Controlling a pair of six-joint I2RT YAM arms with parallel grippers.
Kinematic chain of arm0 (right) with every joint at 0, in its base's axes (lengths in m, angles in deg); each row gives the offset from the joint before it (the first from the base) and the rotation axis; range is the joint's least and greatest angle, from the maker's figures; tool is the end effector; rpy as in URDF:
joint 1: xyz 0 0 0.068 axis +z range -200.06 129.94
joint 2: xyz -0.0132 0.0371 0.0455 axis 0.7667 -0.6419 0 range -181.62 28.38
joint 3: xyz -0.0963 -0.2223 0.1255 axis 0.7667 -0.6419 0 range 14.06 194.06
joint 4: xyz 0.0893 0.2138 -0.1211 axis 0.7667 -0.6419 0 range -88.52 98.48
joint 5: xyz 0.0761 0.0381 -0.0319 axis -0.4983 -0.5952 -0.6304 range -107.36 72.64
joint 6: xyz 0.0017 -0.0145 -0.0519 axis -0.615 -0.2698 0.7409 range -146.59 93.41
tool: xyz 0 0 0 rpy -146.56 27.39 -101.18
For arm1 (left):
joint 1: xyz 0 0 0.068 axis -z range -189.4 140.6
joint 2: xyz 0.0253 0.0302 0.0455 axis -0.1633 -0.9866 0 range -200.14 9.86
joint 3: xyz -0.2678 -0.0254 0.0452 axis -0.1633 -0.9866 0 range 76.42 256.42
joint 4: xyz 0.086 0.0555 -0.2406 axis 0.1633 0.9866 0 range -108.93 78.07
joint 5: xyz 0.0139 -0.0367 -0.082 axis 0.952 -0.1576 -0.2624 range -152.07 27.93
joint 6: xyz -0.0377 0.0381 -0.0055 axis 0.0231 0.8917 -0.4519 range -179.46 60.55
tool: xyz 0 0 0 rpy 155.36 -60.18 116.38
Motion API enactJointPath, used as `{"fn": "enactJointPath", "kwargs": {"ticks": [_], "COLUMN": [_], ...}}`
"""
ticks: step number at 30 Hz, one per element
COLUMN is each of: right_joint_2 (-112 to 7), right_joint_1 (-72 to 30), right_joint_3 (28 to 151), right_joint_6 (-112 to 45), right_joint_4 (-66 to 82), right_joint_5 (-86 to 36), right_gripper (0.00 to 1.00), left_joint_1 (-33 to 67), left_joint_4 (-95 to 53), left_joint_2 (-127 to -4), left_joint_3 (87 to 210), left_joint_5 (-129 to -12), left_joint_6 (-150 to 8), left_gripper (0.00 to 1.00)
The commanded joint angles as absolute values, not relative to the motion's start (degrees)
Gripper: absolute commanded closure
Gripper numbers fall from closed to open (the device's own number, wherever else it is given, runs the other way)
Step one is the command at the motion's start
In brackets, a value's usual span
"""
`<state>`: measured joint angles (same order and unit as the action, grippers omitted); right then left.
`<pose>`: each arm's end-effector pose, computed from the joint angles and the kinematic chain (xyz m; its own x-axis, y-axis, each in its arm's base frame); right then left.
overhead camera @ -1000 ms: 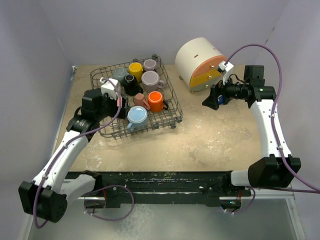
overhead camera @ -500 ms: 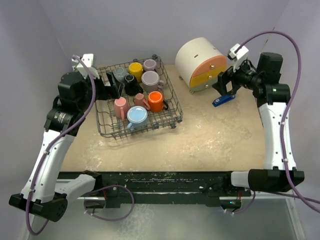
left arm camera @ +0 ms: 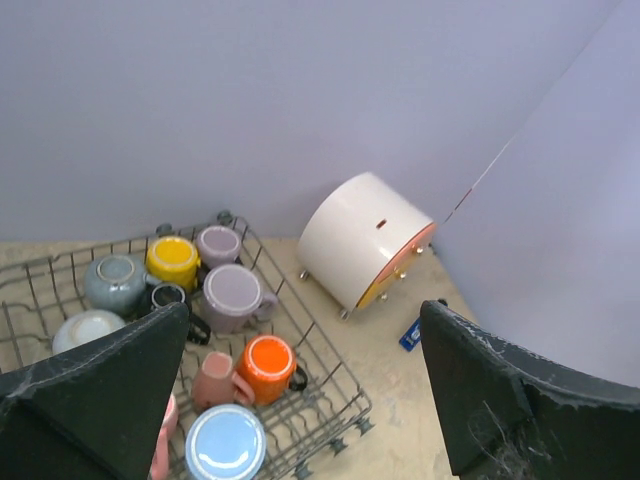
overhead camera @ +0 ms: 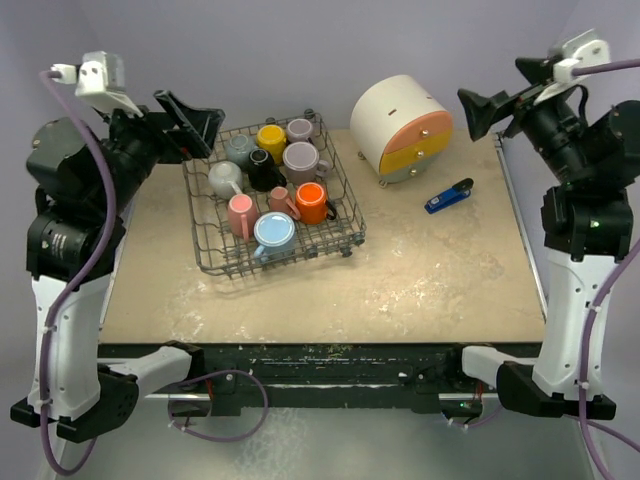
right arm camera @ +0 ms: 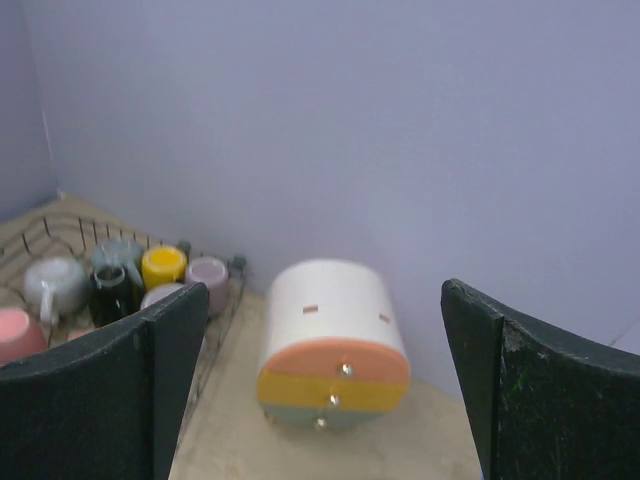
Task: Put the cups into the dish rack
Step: Reset both arms
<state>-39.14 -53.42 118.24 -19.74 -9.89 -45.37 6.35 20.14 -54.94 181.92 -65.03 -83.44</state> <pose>0.1805 0.0061 0.5849 0.3579 -0.1265 -0.9252 -0.3533 0.8988 -0.2595 0.1571 -0.0462 0.5608 -0.1053 -0.3921 -0.9139 0.3041 0.8623 -0.4050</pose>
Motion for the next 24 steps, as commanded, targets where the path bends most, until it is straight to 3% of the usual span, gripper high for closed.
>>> {"fn": "enactJointPath", "kwargs": {"ticks": [1, 8, 15, 24], "right_joint_2": [-39.93, -37.07, -36.95, -36.53], "right_joint_1": [-53.59, -53.58, -53.58, -53.58], "right_joint_3": [124.72, 124.13, 126.07, 126.62], "right_joint_6": [-30.43, -33.09, -32.84, -30.90], "right_joint_4": [-2.98, 2.80, -0.50, -2.53], "right_joint_5": [-45.44, -37.89, -33.01, -32.89], "right_gripper": [0.00, 0.00, 0.00, 0.00], "left_joint_1": [5.98, 5.97, 5.98, 5.97], "left_joint_4": [19.83, 19.43, 18.33, 18.08], "left_joint_2": [-54.30, -53.50, -52.88, -53.09], "left_joint_3": [188.31, 191.09, 190.15, 189.11], "left_joint_5": [-65.79, -67.01, -68.03, -68.95], "left_joint_6": [-85.28, -87.33, -89.19, -90.27], "left_gripper": [0.01, 0.01, 0.01, 0.01]}}
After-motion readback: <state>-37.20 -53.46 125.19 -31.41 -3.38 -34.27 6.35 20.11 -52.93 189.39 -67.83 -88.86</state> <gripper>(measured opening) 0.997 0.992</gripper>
